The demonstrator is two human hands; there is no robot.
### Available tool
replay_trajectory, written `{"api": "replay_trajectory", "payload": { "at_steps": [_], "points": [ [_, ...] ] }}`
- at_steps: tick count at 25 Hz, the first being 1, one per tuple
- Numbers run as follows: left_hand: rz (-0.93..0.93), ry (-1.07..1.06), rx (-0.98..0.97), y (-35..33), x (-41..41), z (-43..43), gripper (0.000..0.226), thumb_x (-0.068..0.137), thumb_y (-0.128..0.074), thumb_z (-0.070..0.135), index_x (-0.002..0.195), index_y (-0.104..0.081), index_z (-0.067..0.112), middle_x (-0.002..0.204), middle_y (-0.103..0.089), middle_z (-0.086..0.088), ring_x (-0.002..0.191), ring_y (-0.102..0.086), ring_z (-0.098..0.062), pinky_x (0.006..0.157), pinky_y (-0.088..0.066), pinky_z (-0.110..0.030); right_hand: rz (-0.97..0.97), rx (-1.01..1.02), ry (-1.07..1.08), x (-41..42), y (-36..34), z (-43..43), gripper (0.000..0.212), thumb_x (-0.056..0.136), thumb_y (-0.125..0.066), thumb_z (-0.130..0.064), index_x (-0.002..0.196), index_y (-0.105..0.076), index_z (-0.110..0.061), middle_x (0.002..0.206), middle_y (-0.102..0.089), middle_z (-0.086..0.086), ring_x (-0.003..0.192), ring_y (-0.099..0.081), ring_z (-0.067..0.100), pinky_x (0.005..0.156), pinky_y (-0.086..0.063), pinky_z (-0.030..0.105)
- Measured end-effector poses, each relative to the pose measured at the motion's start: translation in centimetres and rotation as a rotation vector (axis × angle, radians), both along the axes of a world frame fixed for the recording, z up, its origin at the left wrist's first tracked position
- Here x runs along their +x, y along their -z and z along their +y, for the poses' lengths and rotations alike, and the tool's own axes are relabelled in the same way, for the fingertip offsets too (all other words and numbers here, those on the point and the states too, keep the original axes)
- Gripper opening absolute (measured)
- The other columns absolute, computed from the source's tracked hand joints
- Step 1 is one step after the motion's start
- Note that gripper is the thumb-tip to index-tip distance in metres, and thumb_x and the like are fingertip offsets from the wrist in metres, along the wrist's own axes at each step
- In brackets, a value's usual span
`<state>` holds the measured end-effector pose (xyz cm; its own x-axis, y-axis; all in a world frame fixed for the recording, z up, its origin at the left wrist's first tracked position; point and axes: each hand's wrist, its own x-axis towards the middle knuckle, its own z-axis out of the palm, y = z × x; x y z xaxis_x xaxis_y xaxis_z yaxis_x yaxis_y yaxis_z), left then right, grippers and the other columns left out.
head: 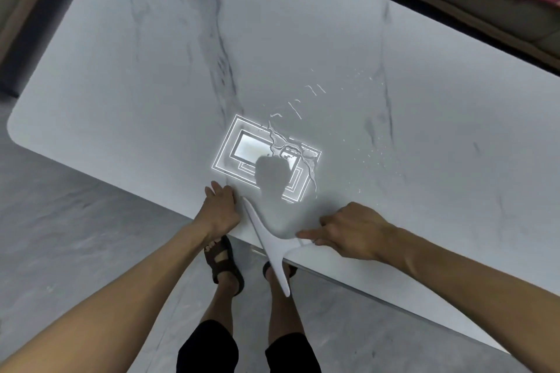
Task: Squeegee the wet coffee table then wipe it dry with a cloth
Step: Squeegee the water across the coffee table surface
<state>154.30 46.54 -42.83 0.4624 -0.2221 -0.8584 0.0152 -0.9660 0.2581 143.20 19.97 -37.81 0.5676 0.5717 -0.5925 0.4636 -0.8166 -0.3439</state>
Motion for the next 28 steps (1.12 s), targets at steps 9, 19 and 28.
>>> {"api": "replay_trajectory", "payload": {
  "at_steps": [9, 19, 28],
  "points": [
    [0.045, 0.036, 0.083, 0.2, -0.1, -1.1, 0.057, 0.086, -0.042, 0.006, 0.139, -0.023, -0.004, 0.154, 0.013, -0.035, 0.142, 0.013, -0.053, 0.117, -0.017, -0.054, -0.045, -0.152, 0.246, -0.6, -2.1, -10.1, 0.041, 0.101, -0.023, -0.049, 0.141, -0.026, -0.058, 0.096, -0.061, -0.01, 0.085, -0.063, 0.02, 0.061, -0.037, 0.029],
    [-0.447, -0.512, 0.049, -0.3, 0.5, 2.1, 0.015, 0.083, -0.041, 0.007, 0.096, -0.044, 0.014, 0.071, -0.053, -0.001, 0.062, -0.05, -0.018, 0.052, -0.038, -0.032, -0.01, 0.01, -0.12, 3.7, -1.3, 0.4, 0.043, 0.103, -0.036, -0.033, 0.144, -0.033, -0.045, 0.103, -0.063, 0.001, 0.087, -0.063, 0.028, 0.061, -0.029, 0.03],
    [-0.354, -0.558, -0.044, 0.7, 2.0, 3.2, 0.016, 0.082, -0.04, 0.003, 0.091, -0.038, 0.016, 0.08, -0.052, -0.004, 0.068, -0.052, -0.022, 0.049, -0.032, -0.031, -0.19, 0.016, -0.017, 12.5, 2.6, 3.3, 0.042, 0.103, -0.031, -0.034, 0.141, -0.032, -0.053, 0.106, -0.064, -0.002, 0.092, -0.064, 0.027, 0.061, -0.035, 0.03]
  ]
}}
